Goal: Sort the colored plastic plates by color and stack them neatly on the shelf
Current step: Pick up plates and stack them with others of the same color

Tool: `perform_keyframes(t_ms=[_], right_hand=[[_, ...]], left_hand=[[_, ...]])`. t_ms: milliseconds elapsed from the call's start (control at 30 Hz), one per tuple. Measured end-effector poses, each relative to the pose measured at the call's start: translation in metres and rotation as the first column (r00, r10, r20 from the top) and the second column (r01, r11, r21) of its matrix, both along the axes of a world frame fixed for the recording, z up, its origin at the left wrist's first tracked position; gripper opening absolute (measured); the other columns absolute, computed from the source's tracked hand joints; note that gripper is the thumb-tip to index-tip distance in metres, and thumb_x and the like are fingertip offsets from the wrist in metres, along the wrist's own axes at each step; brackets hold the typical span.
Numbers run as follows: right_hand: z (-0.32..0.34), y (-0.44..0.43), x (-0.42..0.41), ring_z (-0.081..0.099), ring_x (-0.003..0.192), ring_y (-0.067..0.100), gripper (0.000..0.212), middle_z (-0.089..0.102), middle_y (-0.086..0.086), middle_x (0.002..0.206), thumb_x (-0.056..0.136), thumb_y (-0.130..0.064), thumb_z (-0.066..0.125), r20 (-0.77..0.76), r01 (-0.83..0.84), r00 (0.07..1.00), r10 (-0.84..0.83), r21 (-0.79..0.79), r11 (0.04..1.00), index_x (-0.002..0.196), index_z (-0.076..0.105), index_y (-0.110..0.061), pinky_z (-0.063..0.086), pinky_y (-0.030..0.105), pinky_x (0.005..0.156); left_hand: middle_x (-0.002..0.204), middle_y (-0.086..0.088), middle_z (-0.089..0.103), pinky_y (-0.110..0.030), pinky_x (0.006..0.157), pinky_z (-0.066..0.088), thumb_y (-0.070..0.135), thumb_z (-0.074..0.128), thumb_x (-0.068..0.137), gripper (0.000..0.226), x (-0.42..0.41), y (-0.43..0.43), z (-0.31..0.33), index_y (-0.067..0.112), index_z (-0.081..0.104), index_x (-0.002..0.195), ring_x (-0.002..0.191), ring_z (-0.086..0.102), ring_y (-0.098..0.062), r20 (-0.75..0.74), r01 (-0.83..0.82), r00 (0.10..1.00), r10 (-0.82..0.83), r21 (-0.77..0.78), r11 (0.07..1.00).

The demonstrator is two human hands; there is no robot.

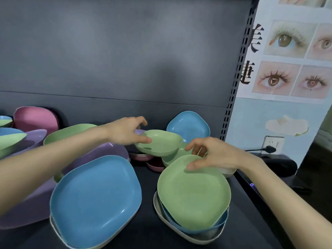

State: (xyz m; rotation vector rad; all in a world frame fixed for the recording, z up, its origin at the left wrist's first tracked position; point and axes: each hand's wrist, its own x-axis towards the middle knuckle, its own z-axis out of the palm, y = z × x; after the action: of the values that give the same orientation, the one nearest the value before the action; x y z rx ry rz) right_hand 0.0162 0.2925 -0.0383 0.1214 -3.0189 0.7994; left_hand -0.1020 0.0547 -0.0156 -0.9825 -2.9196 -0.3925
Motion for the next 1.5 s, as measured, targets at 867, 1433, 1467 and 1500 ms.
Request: perform_keyframes(t_ms=[867,1433,1467,1500], right_hand=[[0.006,-0.005,-0.005,0.062,0.060,0.002,0.020,0.068,-0.013,0.066,0.079,-0.022,0.074,0.025,-0.083,0.996,0.091,-0.244,0.966,0.063,0.068,-0.032,0.045,0.016,0.058],[0.046,-0.071,0.013,0.060,0.057,0.008,0.013,0.067,0.002,0.071,0.085,-0.015,0.067,-0.492,-0.197,0.864,-0.105,-0.523,0.829,0.086,0.063,-0.002,0.047,0.017,0.053],[0.050,-0.082,0.014,0.058,0.056,0.007,0.013,0.065,0.001,0.070,0.084,-0.014,0.068,-0.511,-0.207,0.852,-0.111,-0.525,0.825,0.086,0.063,-0.002,0.046,0.016,0.052],[0.053,-0.092,0.015,0.057,0.056,0.008,0.014,0.065,0.002,0.069,0.084,-0.014,0.068,-0.528,-0.211,0.841,-0.119,-0.522,0.826,0.085,0.063,-0.001,0.045,0.016,0.052]], left_hand=[[0.092,-0.001,0.059,-0.012,0.046,0.047,0.022,0.082,0.070,0.061,-0.028,0.024,-0.010,0.008,0.047,0.118,0.076,0.060,-0.019,0.278,-0.102,0.960,0.026,0.261,0.960],[0.093,0.007,0.070,-0.030,0.075,0.055,0.020,0.074,0.078,0.029,0.060,-0.081,0.033,0.018,0.062,0.105,0.083,0.067,-0.010,-0.026,-0.081,0.987,0.158,0.771,0.632],[0.094,0.007,0.070,-0.033,0.077,0.054,0.022,0.074,0.079,0.029,0.065,-0.091,0.035,0.019,0.062,0.106,0.084,0.067,-0.011,-0.059,-0.068,0.982,0.181,0.778,0.625],[0.094,0.008,0.070,-0.034,0.079,0.054,0.023,0.073,0.079,0.029,0.069,-0.103,0.036,0.020,0.062,0.106,0.085,0.067,-0.011,-0.089,-0.056,0.975,0.204,0.788,0.613]])
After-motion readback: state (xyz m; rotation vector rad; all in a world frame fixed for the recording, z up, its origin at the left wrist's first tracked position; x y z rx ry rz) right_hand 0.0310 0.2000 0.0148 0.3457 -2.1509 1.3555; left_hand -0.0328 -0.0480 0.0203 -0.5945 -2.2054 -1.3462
